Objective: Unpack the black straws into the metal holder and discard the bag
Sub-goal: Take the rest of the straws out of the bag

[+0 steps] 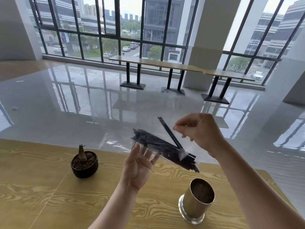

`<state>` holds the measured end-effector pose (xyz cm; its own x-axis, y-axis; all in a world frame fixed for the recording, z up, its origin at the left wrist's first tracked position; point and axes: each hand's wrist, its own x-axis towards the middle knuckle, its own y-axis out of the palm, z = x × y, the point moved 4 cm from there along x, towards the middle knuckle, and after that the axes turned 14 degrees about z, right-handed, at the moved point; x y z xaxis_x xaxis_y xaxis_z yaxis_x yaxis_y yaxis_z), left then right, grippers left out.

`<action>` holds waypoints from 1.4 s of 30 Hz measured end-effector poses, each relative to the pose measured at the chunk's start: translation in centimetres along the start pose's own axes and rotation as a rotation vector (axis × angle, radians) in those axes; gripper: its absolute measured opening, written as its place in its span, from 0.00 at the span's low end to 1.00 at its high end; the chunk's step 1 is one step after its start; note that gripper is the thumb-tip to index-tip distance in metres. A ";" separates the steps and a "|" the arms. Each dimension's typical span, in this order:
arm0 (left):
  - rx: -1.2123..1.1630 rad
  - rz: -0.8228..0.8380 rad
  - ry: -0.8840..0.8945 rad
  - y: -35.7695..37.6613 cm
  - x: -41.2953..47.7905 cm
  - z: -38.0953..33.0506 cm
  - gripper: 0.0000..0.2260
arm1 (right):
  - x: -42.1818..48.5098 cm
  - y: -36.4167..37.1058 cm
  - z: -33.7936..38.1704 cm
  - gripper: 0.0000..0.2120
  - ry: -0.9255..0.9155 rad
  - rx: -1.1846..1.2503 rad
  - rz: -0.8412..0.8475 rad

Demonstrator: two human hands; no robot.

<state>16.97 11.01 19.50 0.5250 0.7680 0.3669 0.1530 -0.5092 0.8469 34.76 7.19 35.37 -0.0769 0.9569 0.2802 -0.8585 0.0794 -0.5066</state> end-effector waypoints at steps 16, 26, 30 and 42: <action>-0.066 -0.003 0.036 -0.7 0.5 0.3 0.30 | -0.8 -0.9 -1.8 0.07 -0.005 0.278 -0.027; -0.056 -0.060 0.003 -0.2 1.2 1.6 0.36 | -2.2 -0.4 -4.0 0.06 0.049 0.335 -0.066; -0.064 -0.146 -0.052 -0.5 1.4 2.9 0.25 | -4.1 -1.3 -5.5 0.13 0.068 0.440 -0.139; -0.065 -0.176 -0.168 -0.5 3.0 9.9 0.04 | -18.1 -0.4 -13.3 0.12 0.297 0.389 -0.318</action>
<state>26.81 9.74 16.34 0.6280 0.7641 0.1473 0.2028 -0.3435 0.9170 43.29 -6.41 19.68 0.3124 0.9447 0.1002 -0.9436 0.3207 -0.0824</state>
